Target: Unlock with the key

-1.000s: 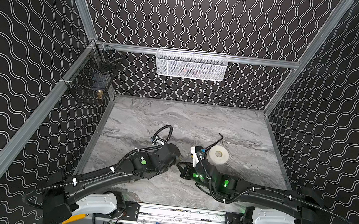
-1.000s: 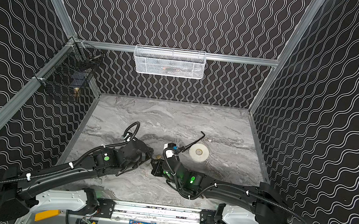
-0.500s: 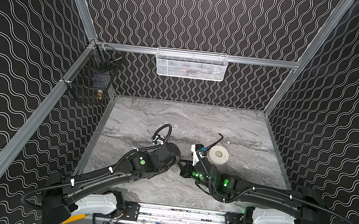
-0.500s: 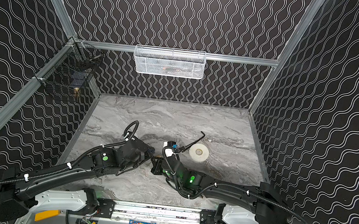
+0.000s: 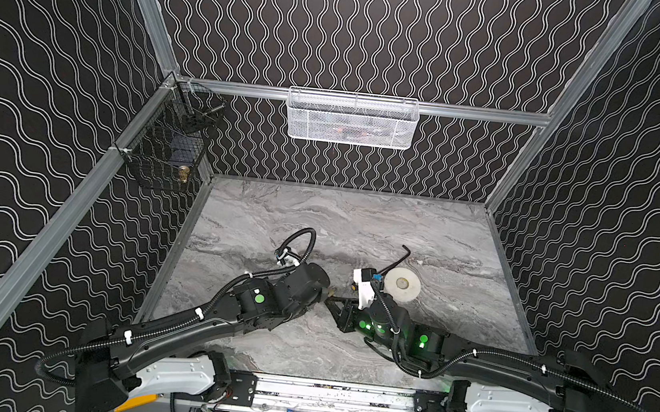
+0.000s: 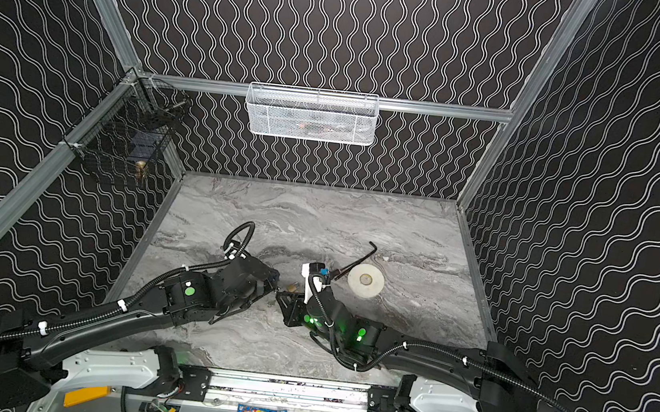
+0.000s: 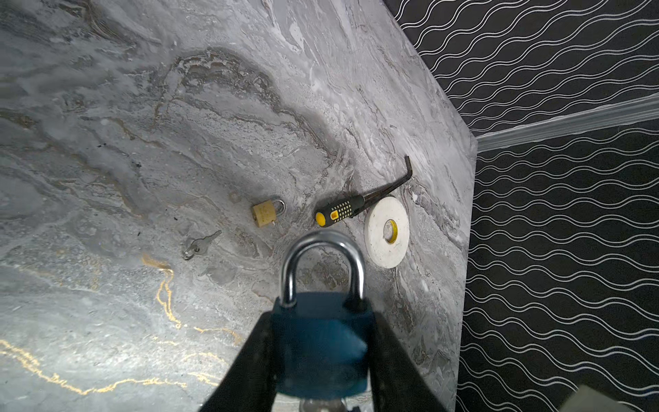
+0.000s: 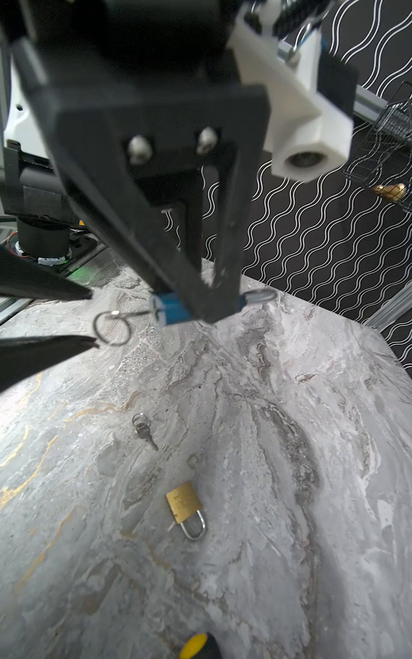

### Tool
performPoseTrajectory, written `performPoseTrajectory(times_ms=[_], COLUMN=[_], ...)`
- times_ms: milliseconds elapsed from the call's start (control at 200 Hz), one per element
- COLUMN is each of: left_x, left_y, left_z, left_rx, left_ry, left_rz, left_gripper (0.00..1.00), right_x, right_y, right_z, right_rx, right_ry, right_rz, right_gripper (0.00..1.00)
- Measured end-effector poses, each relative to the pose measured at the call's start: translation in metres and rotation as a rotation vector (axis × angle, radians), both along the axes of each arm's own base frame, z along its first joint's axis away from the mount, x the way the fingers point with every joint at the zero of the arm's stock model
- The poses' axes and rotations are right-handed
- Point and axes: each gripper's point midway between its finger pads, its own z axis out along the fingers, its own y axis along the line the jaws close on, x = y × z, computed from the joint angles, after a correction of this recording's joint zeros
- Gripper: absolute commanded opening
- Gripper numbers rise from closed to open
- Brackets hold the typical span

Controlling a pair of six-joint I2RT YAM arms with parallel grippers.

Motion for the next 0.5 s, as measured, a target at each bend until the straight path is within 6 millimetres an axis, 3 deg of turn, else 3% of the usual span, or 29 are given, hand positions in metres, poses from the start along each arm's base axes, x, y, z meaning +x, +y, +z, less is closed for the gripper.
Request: performPoseTrajectory(times_ms=[500], left_x=[0.0007], left_y=[-0.0019], left_z=[0.0016], left_rx=[0.0], left_ry=[0.0], left_rz=[-0.004], left_gripper=[0.0], right_x=[0.007], right_y=[0.0032], right_z=[0.001], right_rx=[0.052], right_ry=[0.009], right_rz=[-0.021], right_gripper=[0.09])
